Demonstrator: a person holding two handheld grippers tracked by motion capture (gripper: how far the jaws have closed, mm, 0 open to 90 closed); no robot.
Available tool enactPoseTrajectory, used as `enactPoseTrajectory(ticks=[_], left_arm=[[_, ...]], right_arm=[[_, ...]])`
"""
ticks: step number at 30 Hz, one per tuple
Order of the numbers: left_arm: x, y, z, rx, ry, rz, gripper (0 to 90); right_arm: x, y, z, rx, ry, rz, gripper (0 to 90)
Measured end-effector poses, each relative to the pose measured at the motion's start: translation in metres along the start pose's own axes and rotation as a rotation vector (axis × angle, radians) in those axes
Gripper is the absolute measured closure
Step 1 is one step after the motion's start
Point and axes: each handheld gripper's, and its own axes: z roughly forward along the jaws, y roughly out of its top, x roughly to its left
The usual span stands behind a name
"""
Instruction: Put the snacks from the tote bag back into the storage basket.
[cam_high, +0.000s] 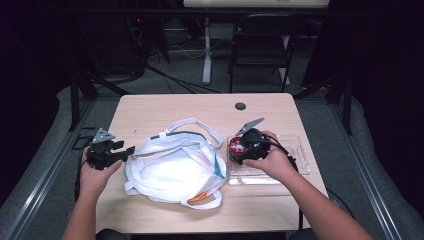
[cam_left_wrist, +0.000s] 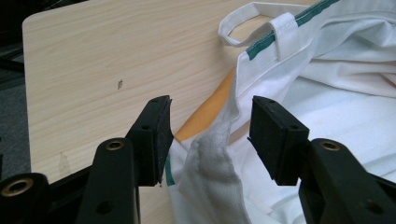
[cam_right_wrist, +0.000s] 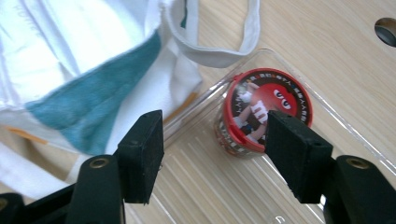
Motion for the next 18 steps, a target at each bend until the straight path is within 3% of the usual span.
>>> enactPoseTrajectory(ticks=[8,18], left_arm=[[0.0,0.0,0.0,0.0,0.0,0.001,48.8],[0.0,0.0,0.0,-0.002,0.003,-0.001,48.8]], right_arm=[[0.02,-0.002,-0.014,-0.018,0.015,-0.043,48.4],[0.04,-0.011,-0.025,-0.063,0.054,-0.049,61.7]])
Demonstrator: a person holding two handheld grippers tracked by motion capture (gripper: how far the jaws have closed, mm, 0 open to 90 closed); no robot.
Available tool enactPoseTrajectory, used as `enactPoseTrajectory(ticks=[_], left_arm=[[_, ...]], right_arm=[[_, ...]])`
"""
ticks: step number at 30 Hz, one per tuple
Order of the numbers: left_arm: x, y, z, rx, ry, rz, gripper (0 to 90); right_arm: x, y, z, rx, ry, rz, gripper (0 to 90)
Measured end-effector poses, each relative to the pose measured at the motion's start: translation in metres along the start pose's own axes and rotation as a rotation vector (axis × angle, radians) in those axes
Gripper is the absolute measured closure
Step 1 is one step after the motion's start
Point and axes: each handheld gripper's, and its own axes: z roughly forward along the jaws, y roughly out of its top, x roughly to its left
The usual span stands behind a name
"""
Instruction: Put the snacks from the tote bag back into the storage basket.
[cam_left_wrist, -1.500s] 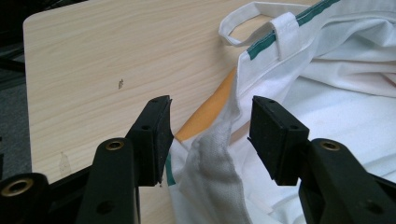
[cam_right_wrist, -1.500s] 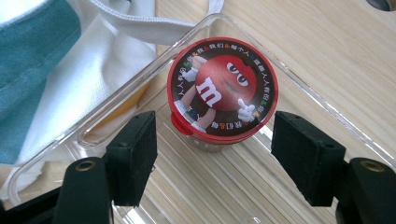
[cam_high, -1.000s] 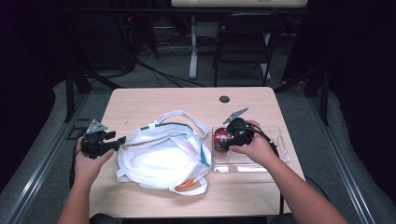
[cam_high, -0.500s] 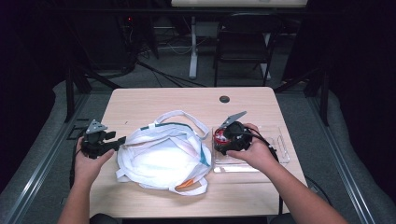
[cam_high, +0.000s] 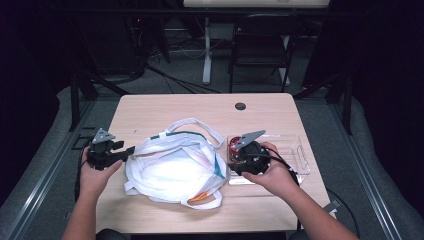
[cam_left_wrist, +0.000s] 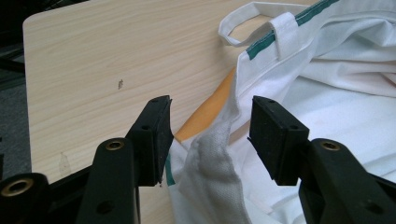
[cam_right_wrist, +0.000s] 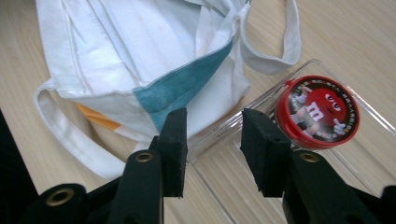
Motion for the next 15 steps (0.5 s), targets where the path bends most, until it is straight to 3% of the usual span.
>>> enactPoseTrajectory(ticks=[15], left_arm=[[0.0,0.0,0.0,0.0,0.002,0.0,48.6]], right_arm=[[0.021,-0.033,0.003,-0.04,0.013,0.019,74.7]])
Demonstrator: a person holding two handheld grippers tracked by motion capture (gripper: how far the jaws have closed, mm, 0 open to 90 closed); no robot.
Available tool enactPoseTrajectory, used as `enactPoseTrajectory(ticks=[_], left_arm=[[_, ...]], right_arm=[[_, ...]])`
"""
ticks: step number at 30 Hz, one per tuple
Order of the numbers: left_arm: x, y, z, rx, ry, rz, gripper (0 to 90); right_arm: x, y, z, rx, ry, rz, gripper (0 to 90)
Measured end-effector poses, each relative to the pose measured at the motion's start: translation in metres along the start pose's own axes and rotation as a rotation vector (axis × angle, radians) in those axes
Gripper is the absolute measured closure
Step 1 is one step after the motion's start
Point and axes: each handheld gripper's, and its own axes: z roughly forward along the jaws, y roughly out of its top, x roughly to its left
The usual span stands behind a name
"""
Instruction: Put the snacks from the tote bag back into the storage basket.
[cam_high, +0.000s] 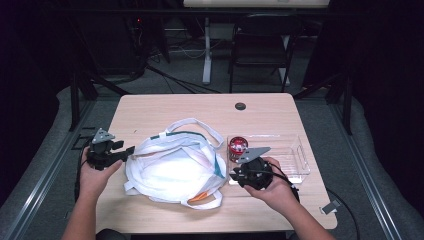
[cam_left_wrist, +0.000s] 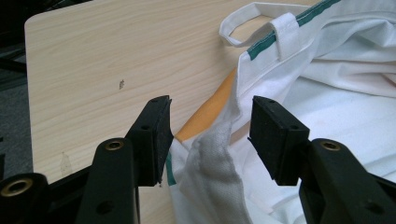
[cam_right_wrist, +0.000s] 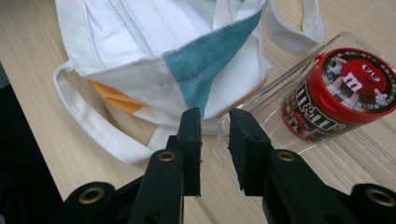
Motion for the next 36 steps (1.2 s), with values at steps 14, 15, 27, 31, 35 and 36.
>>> enactPoseTrajectory(ticks=[14,15,27,31,35,36], left_arm=[[0.0,0.0,0.0,0.003,0.002,0.002,48.7],[0.0,0.0,0.0,0.003,0.003,0.001,48.6],[0.0,0.0,0.0,0.002,0.003,-0.002,48.7],[0.0,-0.001,0.0,0.004,0.003,-0.001,48.6],[-0.001,-0.001,0.001,0.007,0.002,0.001,48.7],[-0.001,-0.001,0.001,0.007,0.003,0.001,48.7]], right_arm=[[0.012,-0.029,0.008,-0.052,-0.019,0.023,86.6],[0.012,-0.031,0.01,-0.05,-0.014,0.026,87.4],[0.015,-0.048,0.017,-0.039,-0.009,0.039,90.0],[0.016,-0.051,0.021,-0.036,-0.012,0.035,90.0],[0.016,-0.052,0.025,-0.026,-0.011,0.03,90.0],[0.016,-0.052,0.026,-0.021,-0.013,0.029,90.0]])
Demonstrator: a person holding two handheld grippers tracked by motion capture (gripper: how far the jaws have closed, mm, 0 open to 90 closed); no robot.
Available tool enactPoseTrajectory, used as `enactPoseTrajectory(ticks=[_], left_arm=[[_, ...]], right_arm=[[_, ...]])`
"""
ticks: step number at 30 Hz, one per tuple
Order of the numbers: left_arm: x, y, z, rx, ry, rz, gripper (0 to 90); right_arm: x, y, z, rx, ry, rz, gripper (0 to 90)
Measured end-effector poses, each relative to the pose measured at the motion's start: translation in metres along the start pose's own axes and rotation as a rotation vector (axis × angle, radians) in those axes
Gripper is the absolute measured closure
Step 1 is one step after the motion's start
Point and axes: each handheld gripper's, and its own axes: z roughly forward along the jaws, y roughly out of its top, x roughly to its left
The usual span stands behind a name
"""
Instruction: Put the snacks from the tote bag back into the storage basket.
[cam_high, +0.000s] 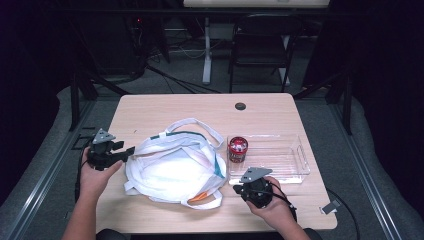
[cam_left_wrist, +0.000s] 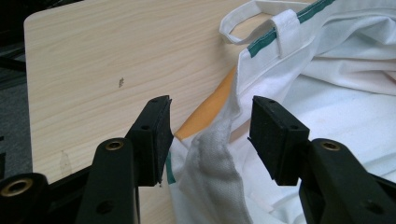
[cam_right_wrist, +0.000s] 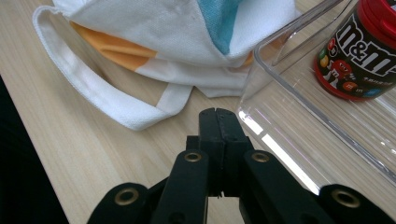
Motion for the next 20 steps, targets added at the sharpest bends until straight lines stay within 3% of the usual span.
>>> enactPoseTrajectory(ticks=[20], left_arm=[[0.0,-0.0008,0.0005,-0.002,-0.002,-0.007,48.7]], right_arm=[[-0.0024,-0.0032,-0.0011,-0.011,0.022,0.021,87.1]])
